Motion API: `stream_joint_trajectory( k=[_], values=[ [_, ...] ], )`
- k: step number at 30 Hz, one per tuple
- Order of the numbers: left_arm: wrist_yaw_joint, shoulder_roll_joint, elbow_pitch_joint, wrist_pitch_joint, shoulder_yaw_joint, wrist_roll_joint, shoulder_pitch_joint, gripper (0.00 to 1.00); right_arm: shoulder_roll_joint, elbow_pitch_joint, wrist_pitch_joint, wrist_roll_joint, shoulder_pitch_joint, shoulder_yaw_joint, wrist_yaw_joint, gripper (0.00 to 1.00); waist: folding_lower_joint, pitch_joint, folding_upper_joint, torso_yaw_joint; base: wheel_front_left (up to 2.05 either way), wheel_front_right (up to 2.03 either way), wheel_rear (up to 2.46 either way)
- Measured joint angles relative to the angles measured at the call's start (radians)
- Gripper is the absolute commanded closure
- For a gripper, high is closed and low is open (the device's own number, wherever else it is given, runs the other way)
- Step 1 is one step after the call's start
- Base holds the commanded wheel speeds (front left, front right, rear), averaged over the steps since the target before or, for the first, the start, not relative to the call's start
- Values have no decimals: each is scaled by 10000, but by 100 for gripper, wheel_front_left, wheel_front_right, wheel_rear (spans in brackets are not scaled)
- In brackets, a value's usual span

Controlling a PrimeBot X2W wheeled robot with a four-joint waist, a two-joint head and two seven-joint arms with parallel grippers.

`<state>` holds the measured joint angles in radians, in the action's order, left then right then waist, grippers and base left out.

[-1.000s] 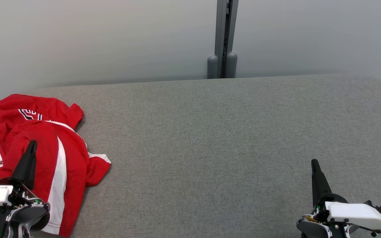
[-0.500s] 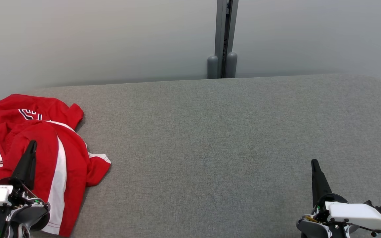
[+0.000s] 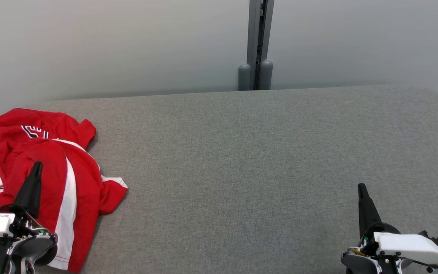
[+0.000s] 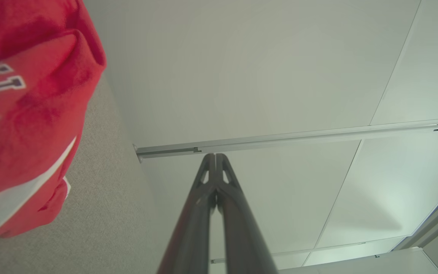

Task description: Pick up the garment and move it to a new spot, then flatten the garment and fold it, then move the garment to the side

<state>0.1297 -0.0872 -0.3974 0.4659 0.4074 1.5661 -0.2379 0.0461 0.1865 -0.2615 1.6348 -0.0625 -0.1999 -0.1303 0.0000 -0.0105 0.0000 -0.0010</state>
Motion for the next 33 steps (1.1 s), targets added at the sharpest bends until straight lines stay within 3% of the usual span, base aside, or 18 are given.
stream_joint_trajectory(
  k=[33],
  values=[
    [0,-2,0,-2,0,0,0,100,0,0,0,0,0,0,0,100,0,0,0,0,0,0,0]
  ],
)
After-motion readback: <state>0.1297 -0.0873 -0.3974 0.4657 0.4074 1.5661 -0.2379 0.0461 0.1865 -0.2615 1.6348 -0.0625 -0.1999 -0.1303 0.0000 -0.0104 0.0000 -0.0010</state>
